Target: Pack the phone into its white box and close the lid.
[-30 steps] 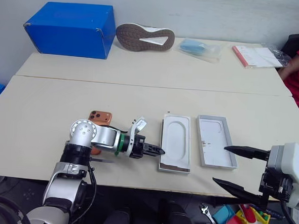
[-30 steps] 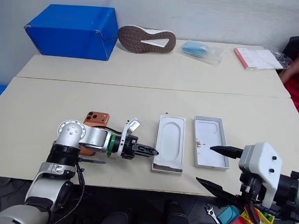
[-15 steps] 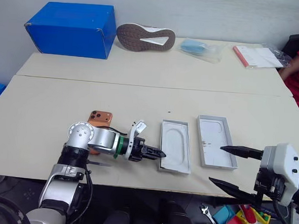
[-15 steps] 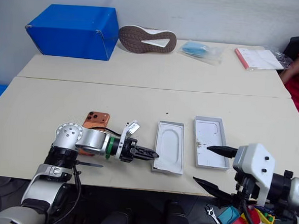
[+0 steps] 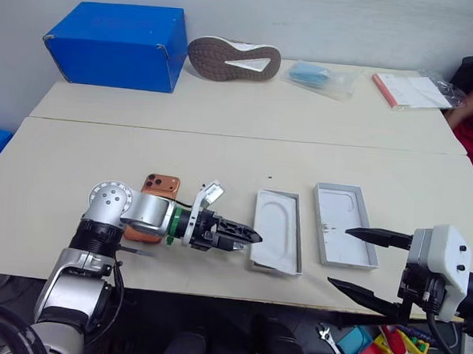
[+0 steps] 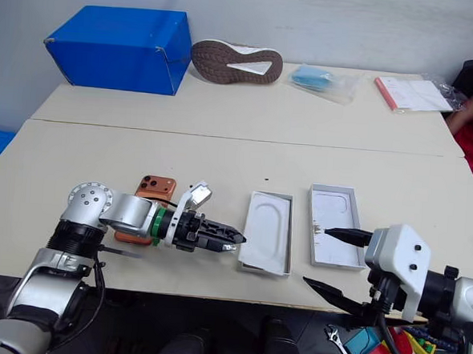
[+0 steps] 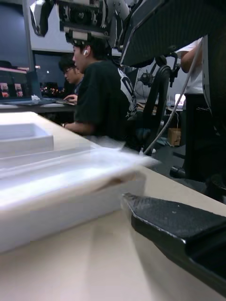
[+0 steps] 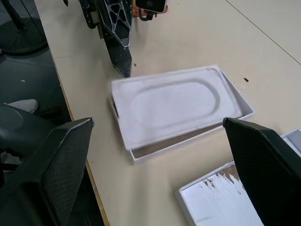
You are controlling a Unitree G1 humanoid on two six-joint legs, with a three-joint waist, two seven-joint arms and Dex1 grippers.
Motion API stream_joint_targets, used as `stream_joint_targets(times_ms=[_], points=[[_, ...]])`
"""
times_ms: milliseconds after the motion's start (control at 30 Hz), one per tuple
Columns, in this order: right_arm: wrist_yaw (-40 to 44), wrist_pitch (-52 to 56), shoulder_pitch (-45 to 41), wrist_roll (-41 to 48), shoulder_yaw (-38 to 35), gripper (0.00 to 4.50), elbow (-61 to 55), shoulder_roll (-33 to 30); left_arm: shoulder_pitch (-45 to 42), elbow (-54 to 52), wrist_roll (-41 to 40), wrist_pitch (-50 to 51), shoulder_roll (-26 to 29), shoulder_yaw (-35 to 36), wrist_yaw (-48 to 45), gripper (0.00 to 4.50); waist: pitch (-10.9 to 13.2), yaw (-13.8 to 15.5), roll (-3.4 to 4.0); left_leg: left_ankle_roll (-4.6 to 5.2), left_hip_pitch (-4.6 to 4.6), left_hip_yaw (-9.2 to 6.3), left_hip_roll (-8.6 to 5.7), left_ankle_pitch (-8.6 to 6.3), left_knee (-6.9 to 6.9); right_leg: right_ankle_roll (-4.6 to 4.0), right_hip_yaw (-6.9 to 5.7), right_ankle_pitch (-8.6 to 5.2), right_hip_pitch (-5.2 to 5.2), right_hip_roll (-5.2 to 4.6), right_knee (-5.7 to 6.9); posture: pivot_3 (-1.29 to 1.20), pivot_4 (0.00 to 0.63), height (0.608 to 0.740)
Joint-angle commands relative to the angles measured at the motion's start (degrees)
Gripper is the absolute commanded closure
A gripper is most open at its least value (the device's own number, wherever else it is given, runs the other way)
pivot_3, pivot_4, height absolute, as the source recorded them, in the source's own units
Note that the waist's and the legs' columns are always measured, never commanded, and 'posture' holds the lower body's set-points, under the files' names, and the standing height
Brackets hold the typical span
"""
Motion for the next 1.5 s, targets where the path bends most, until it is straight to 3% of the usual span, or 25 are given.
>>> stream_joint_targets(times_ms=[33, 233, 400, 500, 633, 733, 900, 933, 967, 1167, 1500], points=[[0.0, -1.2, -0.3, -0.5, 0.3, 0.0, 0.1, -0.1, -1.4, -0.5, -3.0, -0.3, 0.2, -0.2, -1.8, 0.04, 0.0, -0.1, 0.0, 0.0, 0.0, 0.0, 0.0, 0.0, 0.0, 0.0, 0.0, 0.0, 0.0, 0.01, 0.01, 0.0, 0.15, 0.74], [-0.1, -1.5, -1.0, -0.9, 1.1, 0.0, 0.3, 0.1, -1.1, -0.6, -1.7, -0.2, 2.3, 0.0, -2.9, 0.04, 0.0, -0.4, 0.0, -0.02, 0.01, 0.0, 0.01, 0.01, -0.01, -0.01, 0.01, 0.0, -0.03, 0.02, 0.03, 0.0, 0.15, 0.74], [0.7, -1.5, -3.3, 0.3, 2.6, 0.0, 1.4, -0.7, -0.2, -3.7, 3.4, 0.5, 8.3, 4.1, -10.1, 0.04, 0.0, -0.5, 0.0, -0.02, 0.0, 0.0, 0.01, 0.01, -0.02, -0.02, 0.0, -0.01, -0.05, 0.03, 0.04, 0.0, 0.15, 0.74], [0.7, -1.2, -8.3, 0.3, 6.7, 0.0, 4.1, -2.0, 2.9, -9.4, 8.5, 0.3, 14.3, 7.3, -19.1, 0.57, 0.0, -1.4, 0.01, -0.02, 0.0, 0.0, 0.03, 0.01, -0.03, -0.05, -0.01, -0.03, -0.05, 0.03, 0.03, 0.0, 0.15, 0.74], [0.5, -1.4, -15.8, -2.0, 14.6, 0.94, 8.5, -3.0, 8.7, -17.9, 20.3, -6.5, 23.3, 6.7, -34.9, 1.78, 0.0, -2.0, 0.04, -0.03, 0.02, 0.0, 0.03, 0.0, -0.1, -0.13, -0.04, -0.08, -0.06, 0.02, 0.02, 0.0, 0.15, 0.74], [1.1, -1.8, -20.7, -4.1, 20.2, 2.09, 11.2, -3.2, 11.4, -19.0, 27.9, -12.5, 28.8, 6.5, -45.1, 2.8, 0.1, -1.8, 0.08, -0.05, -0.01, -0.01, 0.08, 0.0, -0.11, -0.25, -0.15, -0.14, -0.1, 0.01, 0.02, 0.0, 0.15, 0.74], [2.5, -3.0, -26.3, -8.3, 27.7, 3.74, 15.3, -3.0, 14.8, -22.7, 34.6, -20.2, 33.3, 8.0, -57.0, 4.37, 0.1, -1.6, 0.1, -0.03, -0.1, -0.13, 0.08, -0.01, -0.1, -0.3, -0.32, -0.17, -0.08, -0.06, -0.05, 0.0, 0.15, 0.74], [2.4, -3.2, -27.3, -9.9, 29.6, 4.16, 16.3, -2.9, 15.4, -23.8, 35.2, -21.8, 33.5, 8.6, -59.4, 4.5, 0.1, -1.6, 0.1, -0.02, -0.13, -0.17, 0.09, -0.01, -0.11, -0.3, -0.35, -0.17, -0.08, -0.07, -0.12, 0.0, 0.15, 0.74], [1.7, -3.0, -28.5, -11.7, 31.8, 4.48, 17.4, -2.6, 15.8, -25.0, 35.7, -23.8, 33.3, 9.4, -61.8, 4.5, 0.1, -1.6, 0.1, 0.01, -0.14, -0.17, 0.09, -0.03, -0.12, -0.3, -0.36, -0.17, -0.08, -0.08, -0.14, 0.0, 0.15, 0.74], [-7.4, -0.4, -35.9, -23.2, 42.0, 4.48, 22.7, 2.1, 11.3, -29.9, 43.4, -35.4, 30.1, 6.8, -69.3, 4.5, 0.1, -1.7, 0.11, 0.02, -0.28, -0.26, 0.11, -0.04, -0.11, -0.3, -0.48, -0.17, -0.12, -0.1, -0.25, 0.0, 0.15, 0.74], [-16.3, 0.0, -42.5, -36.3, 50.4, 4.48, 30.4, 11.2, 6.9, -30.9, 50.9, -40.3, 25.9, 2.6, -73.2, 4.5, 0.1, -2.0, 0.11, 0.01, -0.73, -0.31, 0.12, -0.03, -0.04, -0.28, -0.59, -0.16, -0.58, -0.06, 0.04, 0.0, 0.15, 0.74]])
